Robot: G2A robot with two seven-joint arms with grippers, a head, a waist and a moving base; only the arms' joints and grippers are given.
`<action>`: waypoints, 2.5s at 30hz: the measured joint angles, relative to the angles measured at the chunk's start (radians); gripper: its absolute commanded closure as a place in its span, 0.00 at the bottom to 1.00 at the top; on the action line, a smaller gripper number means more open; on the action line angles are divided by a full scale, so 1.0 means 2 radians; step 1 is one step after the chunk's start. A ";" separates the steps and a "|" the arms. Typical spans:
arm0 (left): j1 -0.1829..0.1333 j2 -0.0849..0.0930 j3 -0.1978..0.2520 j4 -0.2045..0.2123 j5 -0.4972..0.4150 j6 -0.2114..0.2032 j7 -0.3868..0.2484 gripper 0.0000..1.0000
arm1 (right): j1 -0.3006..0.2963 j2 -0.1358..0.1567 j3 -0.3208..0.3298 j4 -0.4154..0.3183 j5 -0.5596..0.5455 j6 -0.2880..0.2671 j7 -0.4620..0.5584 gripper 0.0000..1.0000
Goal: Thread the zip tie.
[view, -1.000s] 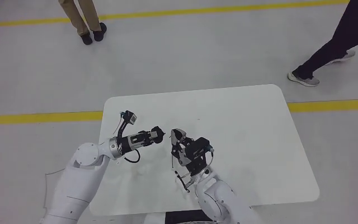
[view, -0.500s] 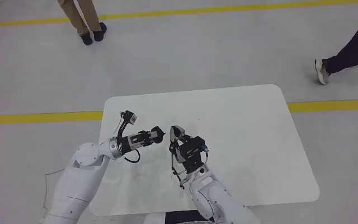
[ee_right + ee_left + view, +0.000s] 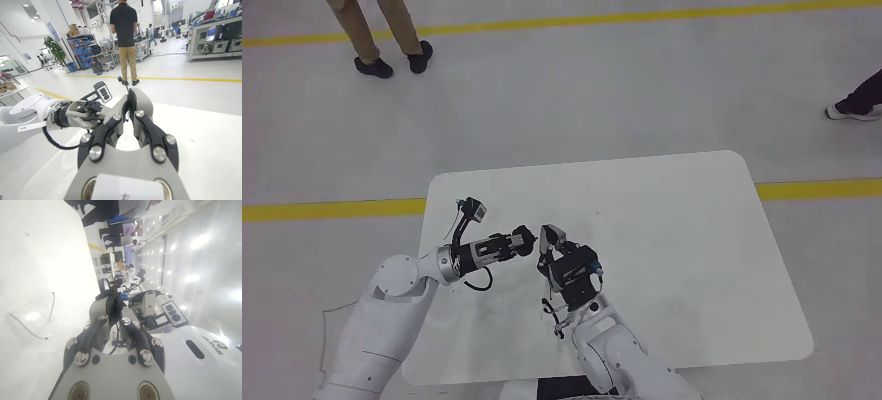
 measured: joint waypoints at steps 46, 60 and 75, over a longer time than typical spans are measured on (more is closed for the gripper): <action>0.000 0.000 0.000 0.000 0.000 0.000 0.000 1.00 | 0.023 -0.009 -0.022 0.026 -0.027 0.037 0.016 1.00; 0.000 0.000 0.000 0.000 0.000 0.000 0.000 1.00 | 0.021 -0.006 -0.021 0.023 -0.026 0.034 0.011 1.00; 0.000 0.000 0.000 0.000 0.000 0.000 0.000 1.00 | 0.022 -0.005 -0.024 0.023 -0.024 0.035 0.016 1.00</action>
